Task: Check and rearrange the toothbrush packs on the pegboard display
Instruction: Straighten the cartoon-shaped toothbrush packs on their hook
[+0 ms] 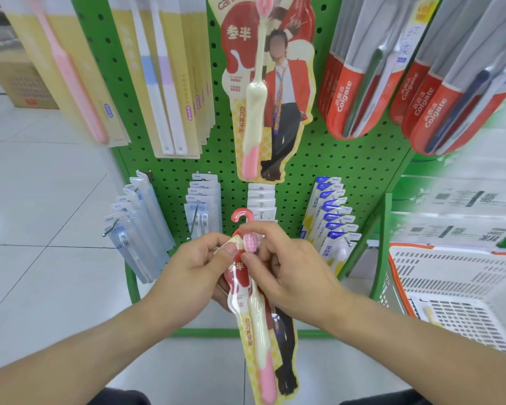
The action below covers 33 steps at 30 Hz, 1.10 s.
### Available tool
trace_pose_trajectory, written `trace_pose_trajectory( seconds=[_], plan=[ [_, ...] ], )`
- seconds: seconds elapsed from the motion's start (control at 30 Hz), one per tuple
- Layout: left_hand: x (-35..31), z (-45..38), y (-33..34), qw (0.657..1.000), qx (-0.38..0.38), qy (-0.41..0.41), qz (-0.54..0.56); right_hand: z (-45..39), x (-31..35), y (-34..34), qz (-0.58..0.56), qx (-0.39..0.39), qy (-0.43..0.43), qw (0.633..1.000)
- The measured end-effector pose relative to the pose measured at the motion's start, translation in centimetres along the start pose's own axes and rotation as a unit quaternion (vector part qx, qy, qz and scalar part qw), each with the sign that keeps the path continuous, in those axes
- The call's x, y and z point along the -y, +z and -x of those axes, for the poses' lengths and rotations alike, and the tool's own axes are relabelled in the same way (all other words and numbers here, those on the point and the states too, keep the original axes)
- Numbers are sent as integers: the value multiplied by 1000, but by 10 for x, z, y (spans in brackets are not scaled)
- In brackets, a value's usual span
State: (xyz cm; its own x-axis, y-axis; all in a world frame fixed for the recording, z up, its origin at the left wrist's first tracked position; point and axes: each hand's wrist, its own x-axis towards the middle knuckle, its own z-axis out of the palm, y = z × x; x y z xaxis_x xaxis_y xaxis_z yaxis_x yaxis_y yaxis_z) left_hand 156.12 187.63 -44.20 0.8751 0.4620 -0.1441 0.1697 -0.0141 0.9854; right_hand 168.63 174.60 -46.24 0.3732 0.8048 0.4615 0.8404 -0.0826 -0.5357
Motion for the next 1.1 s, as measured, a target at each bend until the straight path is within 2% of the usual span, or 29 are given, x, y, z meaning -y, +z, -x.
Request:
trace_pose_trajectory(
  seconds=[0.1,0.3,0.4,0.57,0.87,1.1],
  plan=[
    [-1,-2,-2,1000,-10,13,6,-1,5,7,0,-36,13,999],
    [5,-3,-2,1000,-28,4,5,0,6,5,-33,-5,37,999],
    [8,-4,-1,999,-42,-4,7,0,7,4,-37,-13,38,998],
    [9,-5,2,995,-87,-11,41,0,5,3,12,-26,21,999],
    [9,0,7,988,-122,37,81,-4,9,-4,17,1,29,999],
    [7,-6,4,981,-157,36,108,-3,4,-10,21,6,16,1000]
  ],
)
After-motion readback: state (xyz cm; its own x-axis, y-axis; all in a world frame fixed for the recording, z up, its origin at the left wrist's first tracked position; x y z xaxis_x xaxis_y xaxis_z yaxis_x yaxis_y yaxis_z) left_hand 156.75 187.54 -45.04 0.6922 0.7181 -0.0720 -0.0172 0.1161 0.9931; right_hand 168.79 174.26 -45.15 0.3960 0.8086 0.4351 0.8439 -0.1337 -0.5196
